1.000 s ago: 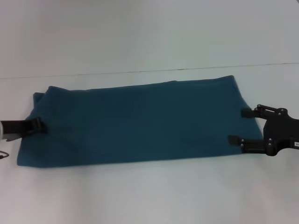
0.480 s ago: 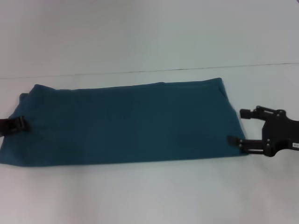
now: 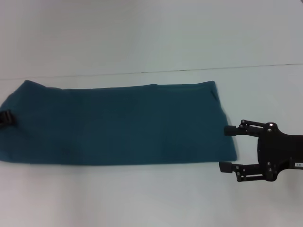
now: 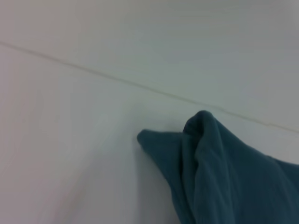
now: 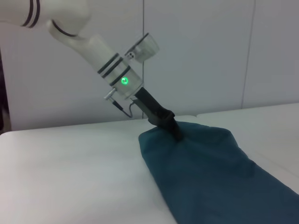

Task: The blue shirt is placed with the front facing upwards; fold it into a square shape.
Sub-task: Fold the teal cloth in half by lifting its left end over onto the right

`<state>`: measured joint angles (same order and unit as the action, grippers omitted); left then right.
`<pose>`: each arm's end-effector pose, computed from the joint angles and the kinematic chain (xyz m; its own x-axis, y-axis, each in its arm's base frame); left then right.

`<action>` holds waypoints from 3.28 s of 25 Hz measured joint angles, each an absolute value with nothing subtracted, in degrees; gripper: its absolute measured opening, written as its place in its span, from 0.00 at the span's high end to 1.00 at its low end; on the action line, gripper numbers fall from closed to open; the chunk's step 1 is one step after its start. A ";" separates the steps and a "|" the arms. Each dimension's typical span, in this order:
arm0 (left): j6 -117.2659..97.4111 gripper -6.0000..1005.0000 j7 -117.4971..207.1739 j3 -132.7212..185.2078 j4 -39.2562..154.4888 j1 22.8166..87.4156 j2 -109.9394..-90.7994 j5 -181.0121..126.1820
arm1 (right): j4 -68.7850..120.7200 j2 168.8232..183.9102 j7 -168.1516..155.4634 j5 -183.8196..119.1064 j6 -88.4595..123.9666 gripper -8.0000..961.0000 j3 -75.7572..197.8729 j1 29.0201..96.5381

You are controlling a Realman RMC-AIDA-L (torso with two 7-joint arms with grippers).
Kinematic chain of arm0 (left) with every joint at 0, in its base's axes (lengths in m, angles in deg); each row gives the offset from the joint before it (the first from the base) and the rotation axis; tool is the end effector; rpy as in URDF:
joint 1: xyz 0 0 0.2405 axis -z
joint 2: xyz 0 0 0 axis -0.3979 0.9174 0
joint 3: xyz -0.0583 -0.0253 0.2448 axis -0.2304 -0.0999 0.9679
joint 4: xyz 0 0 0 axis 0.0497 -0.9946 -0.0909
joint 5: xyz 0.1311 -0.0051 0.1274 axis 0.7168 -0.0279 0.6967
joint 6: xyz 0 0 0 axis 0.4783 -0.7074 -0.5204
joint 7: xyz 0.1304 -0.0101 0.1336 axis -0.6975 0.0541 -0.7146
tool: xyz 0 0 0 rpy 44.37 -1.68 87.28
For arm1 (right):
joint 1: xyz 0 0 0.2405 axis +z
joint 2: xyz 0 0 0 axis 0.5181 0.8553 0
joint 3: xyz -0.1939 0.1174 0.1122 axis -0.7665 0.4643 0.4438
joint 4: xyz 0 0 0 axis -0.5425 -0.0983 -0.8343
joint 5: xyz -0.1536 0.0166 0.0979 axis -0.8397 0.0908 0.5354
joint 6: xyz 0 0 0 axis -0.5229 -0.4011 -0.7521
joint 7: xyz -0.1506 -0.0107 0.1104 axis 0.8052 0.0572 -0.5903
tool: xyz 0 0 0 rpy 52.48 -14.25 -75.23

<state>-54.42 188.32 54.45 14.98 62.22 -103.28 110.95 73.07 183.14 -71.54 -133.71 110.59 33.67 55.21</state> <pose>-0.3253 0.4212 0.0309 0.2593 0.7524 0.6055 0.9000 0.0392 -0.4341 0.2345 0.2919 0.0023 0.8795 -0.0772 -0.4696 -0.2261 -0.9361 -0.2695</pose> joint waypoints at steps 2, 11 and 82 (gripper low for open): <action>-54.51 0.95 188.43 54.42 14.36 62.31 -103.01 111.51 | 73.09 183.10 -71.55 -133.66 110.80 0.05 33.71 55.18; -54.59 0.95 188.74 54.89 13.75 62.98 -103.19 113.22 | 73.11 183.11 -71.50 -133.64 112.40 0.05 33.56 54.54; -52.98 0.95 200.21 89.74 6.03 74.10 -110.01 95.73 | 73.37 180.84 -70.33 -134.01 114.88 0.05 37.39 48.26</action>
<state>-52.98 200.21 89.74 6.03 74.10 -110.01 95.73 73.37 180.84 -70.33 -134.01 114.88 37.39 48.26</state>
